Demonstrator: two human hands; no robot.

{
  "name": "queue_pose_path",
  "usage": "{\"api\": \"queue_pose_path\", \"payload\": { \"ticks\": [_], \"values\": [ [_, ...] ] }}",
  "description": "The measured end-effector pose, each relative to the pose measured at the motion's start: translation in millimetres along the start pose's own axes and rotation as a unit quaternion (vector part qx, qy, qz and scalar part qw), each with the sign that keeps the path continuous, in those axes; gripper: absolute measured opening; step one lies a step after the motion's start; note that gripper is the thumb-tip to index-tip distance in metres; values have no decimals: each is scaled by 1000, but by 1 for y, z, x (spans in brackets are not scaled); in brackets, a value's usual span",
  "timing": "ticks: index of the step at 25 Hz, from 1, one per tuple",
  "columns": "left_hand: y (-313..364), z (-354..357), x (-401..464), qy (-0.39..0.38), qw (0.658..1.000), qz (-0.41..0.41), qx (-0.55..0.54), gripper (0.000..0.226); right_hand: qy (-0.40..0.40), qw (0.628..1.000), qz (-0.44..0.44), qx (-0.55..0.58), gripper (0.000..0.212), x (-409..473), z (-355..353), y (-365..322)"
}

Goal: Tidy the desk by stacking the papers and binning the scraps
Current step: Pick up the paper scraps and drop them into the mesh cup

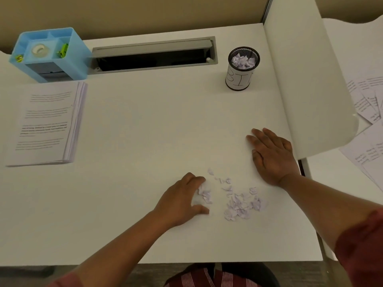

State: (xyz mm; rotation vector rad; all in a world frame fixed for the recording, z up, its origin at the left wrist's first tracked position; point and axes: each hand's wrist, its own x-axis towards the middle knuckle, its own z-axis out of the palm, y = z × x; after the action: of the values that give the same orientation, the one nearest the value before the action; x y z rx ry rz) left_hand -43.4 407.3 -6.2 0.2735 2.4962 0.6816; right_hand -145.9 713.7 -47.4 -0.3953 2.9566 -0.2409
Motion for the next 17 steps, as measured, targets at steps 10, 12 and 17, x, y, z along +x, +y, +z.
{"api": "queue_pose_path", "payload": {
  "ticks": [10, 12, 17],
  "values": [
    [-8, -22, -3, -17, 996, -74, -55, 81, 7, 1000, -2, 4, 54, 0, 2, 1],
    [-9, -23, -4, -53, 994, -86, -34, 81, 6, 1000, -1, 3, 54, -1, 2, 1],
    [7, -3, 10, 21, 992, -49, -115, 49, 4, 1000, 0, 4, 55, -1, 1, 0]
  ]
}}
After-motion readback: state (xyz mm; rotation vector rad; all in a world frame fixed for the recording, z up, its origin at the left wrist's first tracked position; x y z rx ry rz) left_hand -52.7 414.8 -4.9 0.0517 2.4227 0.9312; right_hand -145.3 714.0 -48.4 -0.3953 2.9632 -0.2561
